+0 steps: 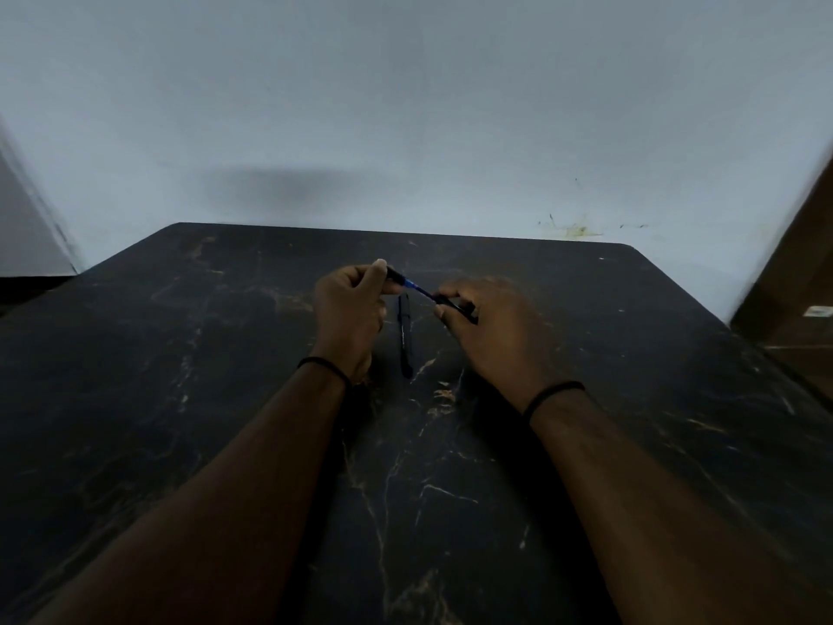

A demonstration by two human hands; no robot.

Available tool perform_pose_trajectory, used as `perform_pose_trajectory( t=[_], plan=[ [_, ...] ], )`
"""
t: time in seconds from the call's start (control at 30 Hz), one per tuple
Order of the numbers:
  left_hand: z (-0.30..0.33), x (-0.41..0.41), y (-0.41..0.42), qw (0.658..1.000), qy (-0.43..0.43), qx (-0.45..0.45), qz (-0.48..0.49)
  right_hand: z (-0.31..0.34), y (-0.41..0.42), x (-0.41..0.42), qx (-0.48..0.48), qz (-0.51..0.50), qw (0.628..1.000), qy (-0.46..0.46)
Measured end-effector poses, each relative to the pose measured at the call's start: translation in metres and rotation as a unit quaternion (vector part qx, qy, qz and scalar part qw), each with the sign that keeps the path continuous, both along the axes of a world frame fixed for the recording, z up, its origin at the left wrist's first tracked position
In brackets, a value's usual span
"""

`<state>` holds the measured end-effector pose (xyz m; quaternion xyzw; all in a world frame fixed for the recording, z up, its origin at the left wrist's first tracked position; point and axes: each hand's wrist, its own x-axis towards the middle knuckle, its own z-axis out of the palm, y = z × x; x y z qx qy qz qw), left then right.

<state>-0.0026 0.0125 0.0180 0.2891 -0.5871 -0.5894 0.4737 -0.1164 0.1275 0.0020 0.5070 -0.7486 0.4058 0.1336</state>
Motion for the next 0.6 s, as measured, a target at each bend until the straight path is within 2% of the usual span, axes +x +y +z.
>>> perform_pose_trajectory(
  t=[0.27, 0.47, 0.6],
  plan=[
    [-0.0019, 0.0003, -0.0023, 0.999, 0.006, 0.031, -0.026, -0.0074, -0.0058, -0.0072, -0.002, 0.01, 1.0, -0.029],
    [-0.0042, -0.0018, -0.0014, 0.997, -0.004, 0.052, -0.05, -0.0062, -0.004, -0.0063, -0.004, 0.013, 1.0, 0.002],
    [-0.0035, -0.0013, 0.0017, 0.997, -0.01, 0.046, -0.06, -0.0072, -0.005, -0.0052, -0.02, -0.003, 0.998, -0.064]
  ],
)
